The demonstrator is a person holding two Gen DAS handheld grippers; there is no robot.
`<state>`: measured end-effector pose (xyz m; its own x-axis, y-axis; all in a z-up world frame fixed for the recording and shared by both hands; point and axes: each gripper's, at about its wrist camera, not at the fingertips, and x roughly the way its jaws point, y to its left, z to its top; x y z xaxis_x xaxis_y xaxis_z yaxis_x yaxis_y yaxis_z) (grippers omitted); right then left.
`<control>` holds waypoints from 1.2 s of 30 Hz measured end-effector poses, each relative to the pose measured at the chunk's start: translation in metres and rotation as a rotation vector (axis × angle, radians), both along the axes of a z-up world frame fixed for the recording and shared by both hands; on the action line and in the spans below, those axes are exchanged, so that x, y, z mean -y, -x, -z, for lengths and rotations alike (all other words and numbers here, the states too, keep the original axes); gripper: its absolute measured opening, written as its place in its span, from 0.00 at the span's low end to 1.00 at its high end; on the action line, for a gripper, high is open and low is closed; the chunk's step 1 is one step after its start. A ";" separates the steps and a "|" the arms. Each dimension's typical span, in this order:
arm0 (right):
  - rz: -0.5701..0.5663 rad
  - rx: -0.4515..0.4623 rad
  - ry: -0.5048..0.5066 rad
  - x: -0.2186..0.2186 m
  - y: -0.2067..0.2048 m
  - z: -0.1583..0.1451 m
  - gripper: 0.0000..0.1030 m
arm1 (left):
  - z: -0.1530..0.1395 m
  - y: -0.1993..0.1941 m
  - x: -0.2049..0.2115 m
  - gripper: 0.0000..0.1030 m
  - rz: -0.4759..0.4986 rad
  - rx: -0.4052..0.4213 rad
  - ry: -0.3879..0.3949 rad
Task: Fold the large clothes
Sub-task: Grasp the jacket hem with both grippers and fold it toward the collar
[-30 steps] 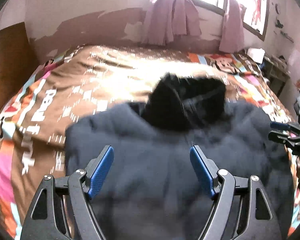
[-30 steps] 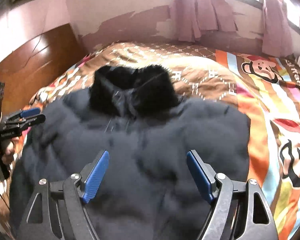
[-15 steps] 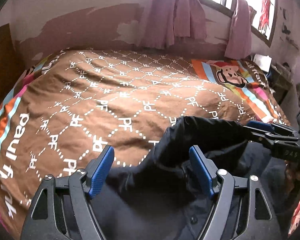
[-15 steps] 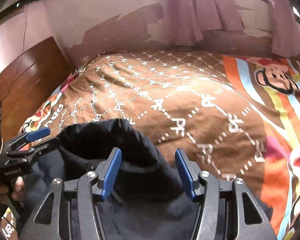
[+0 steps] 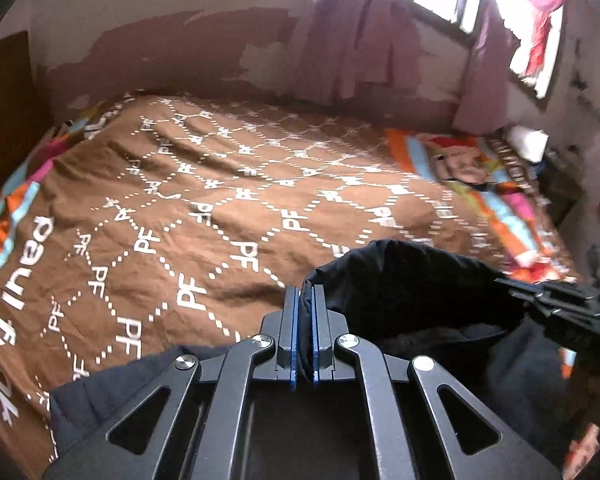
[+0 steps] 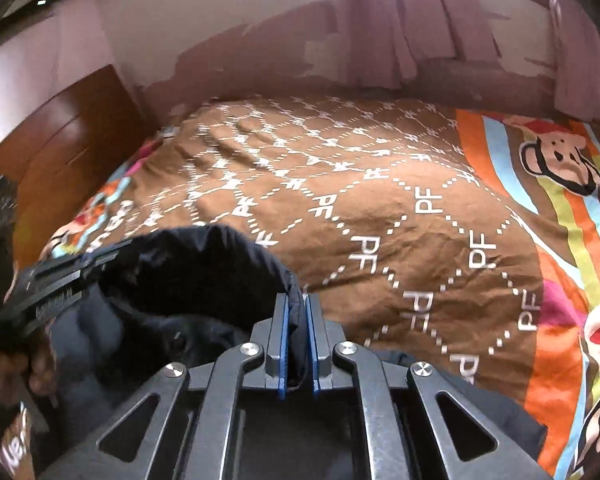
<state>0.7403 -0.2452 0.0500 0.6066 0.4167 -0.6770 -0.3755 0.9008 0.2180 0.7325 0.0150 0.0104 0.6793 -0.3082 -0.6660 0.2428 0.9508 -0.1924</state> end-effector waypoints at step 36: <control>-0.008 -0.137 -0.245 0.020 0.017 0.018 0.21 | 0.001 0.054 -0.015 0.35 0.182 -0.045 0.082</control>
